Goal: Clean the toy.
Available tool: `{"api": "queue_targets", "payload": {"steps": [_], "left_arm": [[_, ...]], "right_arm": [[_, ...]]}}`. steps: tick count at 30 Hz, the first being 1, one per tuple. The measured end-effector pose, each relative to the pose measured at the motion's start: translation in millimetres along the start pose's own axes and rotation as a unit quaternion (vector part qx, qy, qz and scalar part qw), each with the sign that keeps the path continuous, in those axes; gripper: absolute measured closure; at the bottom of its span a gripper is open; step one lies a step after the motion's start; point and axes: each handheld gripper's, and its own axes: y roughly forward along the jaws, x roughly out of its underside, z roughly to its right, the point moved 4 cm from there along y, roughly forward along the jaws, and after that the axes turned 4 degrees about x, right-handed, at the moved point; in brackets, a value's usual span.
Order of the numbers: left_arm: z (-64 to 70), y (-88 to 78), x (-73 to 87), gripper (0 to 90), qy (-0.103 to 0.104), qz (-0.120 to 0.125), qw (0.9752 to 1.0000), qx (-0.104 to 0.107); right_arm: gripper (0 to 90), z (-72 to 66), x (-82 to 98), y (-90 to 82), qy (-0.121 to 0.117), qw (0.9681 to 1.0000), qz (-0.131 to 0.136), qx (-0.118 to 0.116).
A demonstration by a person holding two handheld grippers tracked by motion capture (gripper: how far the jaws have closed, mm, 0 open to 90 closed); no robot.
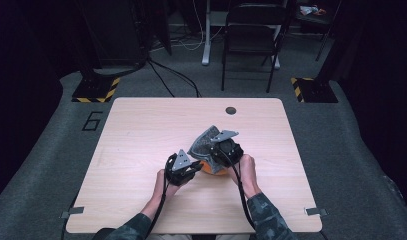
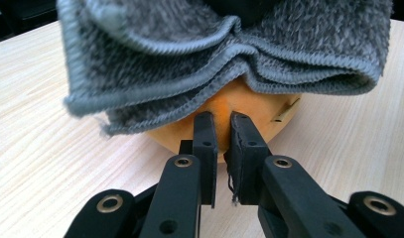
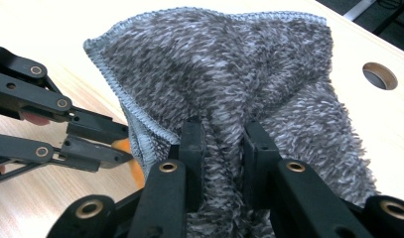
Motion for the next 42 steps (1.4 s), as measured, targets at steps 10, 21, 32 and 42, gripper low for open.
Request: {"api": "queue_targets", "payload": {"steps": [10,21,32,42], "left_arm": [[-0.6,0.1,0.7,82.9,-0.005,-0.001,1.0,0.0],[-0.4,-0.3,1.0,82.9,-0.002,-0.004,1.0,0.003],[-0.1,-0.4,0.9,82.8,-0.002,-0.003,1.0,0.005],[0.1,-0.3,1.1,82.8,-0.003,-0.002,1.0,0.003]], "right_arm": [[74.4,18.3,9.4,-7.9,0.034,0.9994,-0.002,0.005],[74.2,46.2,32.2,-13.6,0.073,0.9971,-0.009,0.019],[74.1,65.7,52.6,-10.3,0.113,0.993,-0.025,0.027],[74.3,80.5,73.0,-0.9,0.137,0.9884,-0.052,0.039]]}}
